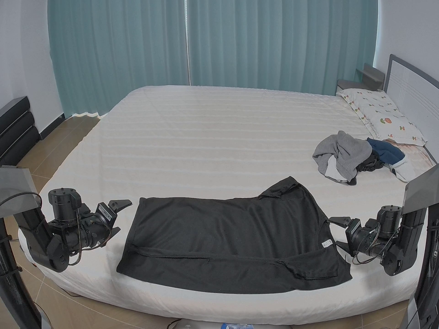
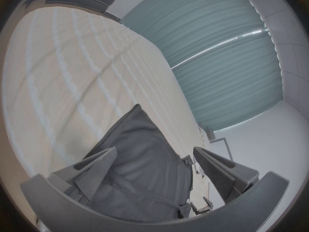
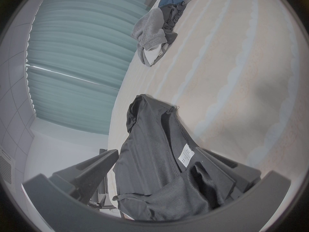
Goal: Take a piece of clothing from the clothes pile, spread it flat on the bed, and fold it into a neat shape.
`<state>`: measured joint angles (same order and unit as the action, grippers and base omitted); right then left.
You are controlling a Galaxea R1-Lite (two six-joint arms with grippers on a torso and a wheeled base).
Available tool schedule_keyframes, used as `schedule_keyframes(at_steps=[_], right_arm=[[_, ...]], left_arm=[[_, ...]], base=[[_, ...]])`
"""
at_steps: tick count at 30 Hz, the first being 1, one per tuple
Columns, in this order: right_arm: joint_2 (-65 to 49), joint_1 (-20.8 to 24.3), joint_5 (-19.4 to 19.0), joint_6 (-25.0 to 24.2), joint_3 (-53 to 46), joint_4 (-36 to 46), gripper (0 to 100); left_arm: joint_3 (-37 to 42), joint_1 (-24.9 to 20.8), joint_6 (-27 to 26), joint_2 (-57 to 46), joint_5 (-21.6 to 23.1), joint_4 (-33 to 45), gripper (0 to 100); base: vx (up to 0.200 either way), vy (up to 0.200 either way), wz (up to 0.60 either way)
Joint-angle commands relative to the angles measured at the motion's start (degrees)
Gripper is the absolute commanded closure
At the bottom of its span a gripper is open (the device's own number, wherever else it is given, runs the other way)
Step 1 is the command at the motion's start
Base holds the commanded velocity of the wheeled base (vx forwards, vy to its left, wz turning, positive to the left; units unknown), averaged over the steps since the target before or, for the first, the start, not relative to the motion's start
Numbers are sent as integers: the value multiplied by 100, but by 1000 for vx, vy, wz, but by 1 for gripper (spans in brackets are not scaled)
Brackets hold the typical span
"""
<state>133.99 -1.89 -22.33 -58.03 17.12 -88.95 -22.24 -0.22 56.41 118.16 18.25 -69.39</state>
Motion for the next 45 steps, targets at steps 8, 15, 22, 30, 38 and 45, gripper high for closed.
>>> schedule_keyframes(at_steps=[8, 15, 22, 30, 38, 45], right_arm=[[84, 31, 36, 125, -50, -78, 0], [136, 101, 54, 310, -86, -87, 0], [145, 101, 54, 327, -86, -87, 0], [145, 101, 54, 327, -86, -78, 0], [154, 110, 54, 327, -86, -87, 0], [207, 110, 71, 459, -86, -78, 0]], left_arm=[[272, -418, -763, -144, -6, 945, 0], [536, -883, -930, -83, -111, 962, 0], [448, -1129, -1105, 233, -568, 954, 0], [53, -1103, -1149, 594, -691, 971, 0], [-686, -1042, -1061, 1121, -1192, 971, 0], [-923, -954, -446, 1139, -1306, 927, 0]], base=[[0, 0, 0], [0, 0, 0], [0, 0, 0], [0, 0, 0], [0, 0, 0], [0, 0, 0]])
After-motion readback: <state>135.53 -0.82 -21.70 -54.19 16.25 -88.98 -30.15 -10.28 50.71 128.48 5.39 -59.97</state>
